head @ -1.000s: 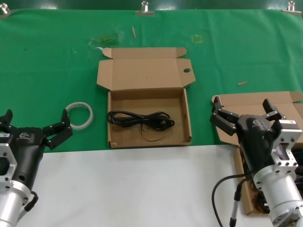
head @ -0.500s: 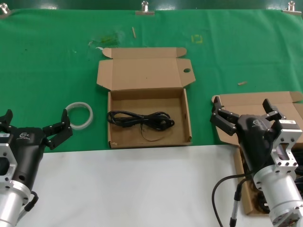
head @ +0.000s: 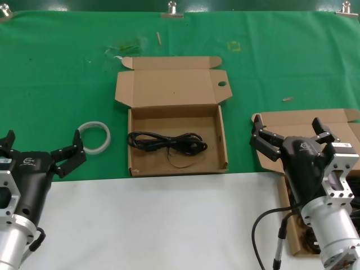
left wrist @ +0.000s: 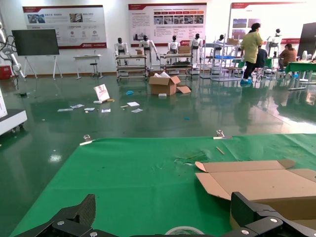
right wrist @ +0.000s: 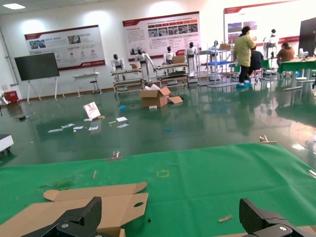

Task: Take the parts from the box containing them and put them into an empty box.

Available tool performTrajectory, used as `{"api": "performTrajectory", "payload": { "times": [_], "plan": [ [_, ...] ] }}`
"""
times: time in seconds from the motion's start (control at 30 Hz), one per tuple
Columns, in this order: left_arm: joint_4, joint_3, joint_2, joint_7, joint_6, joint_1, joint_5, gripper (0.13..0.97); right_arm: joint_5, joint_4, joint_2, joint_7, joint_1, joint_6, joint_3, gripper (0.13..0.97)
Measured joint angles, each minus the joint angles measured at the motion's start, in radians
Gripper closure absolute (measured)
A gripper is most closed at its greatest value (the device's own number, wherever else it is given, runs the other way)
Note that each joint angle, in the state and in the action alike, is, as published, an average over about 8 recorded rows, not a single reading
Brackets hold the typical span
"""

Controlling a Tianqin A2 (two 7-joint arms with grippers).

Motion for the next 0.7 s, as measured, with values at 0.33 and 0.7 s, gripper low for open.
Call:
{"api": "performTrajectory", "payload": {
  "times": [0.33, 0.7],
  "plan": [
    [0.0, 0.0, 0.0, 0.0, 0.0, 0.0, 0.0, 0.132, 0.0, 0.0, 0.0, 0.0, 0.0, 0.0, 0.0, 0.129],
    [0.0, 0.0, 0.0, 0.0, 0.0, 0.0, 0.0, 0.132, 0.0, 0.0, 0.0, 0.0, 0.0, 0.0, 0.0, 0.129]
  ]
}}
